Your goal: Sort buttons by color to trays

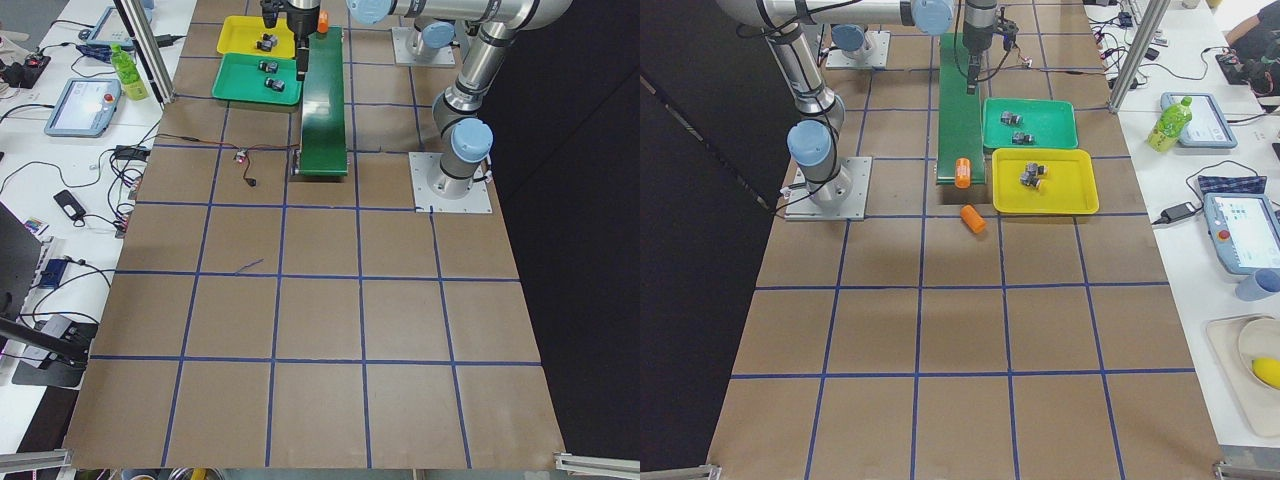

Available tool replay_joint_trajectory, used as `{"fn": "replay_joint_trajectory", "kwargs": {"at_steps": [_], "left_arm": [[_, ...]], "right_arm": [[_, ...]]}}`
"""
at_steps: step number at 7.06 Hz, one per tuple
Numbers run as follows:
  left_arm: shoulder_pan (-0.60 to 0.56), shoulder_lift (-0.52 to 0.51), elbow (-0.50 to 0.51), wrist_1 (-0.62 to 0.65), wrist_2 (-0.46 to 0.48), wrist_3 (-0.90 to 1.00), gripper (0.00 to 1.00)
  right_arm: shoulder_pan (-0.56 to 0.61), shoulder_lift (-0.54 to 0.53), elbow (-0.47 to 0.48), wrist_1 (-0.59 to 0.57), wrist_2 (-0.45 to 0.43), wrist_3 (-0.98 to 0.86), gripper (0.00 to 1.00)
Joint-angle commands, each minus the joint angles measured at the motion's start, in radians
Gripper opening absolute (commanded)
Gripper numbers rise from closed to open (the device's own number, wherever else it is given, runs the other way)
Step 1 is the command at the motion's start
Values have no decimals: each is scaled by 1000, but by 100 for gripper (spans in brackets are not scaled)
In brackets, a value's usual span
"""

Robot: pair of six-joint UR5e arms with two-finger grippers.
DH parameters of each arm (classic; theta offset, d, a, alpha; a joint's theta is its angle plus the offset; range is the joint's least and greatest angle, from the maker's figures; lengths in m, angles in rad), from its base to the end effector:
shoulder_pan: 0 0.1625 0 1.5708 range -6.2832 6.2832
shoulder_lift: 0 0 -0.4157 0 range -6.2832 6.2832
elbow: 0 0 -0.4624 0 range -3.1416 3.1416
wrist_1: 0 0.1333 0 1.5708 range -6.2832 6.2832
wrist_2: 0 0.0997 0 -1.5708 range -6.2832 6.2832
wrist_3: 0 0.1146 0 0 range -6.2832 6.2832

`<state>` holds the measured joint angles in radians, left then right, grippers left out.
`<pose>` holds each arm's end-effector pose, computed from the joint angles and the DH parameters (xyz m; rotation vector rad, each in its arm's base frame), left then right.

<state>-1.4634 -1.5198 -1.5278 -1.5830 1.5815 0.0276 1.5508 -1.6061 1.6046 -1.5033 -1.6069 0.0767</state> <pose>-0.0726 -0.5589 0.5150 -0.1253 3.1203 -0.1264 0.1183 -0.5421 0.4578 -0.1481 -3.0985 -0.1008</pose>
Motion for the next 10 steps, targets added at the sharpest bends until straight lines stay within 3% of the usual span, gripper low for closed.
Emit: {"fn": "replay_joint_trajectory", "kwargs": {"at_steps": [1,10], "left_arm": [[0,0,1,0,0,0,100],[0,0,0,0,0,0,100]], "right_arm": [[0,0,0,0,1,0,100],[-2,-3,14,-3,-1,-2,100]]}}
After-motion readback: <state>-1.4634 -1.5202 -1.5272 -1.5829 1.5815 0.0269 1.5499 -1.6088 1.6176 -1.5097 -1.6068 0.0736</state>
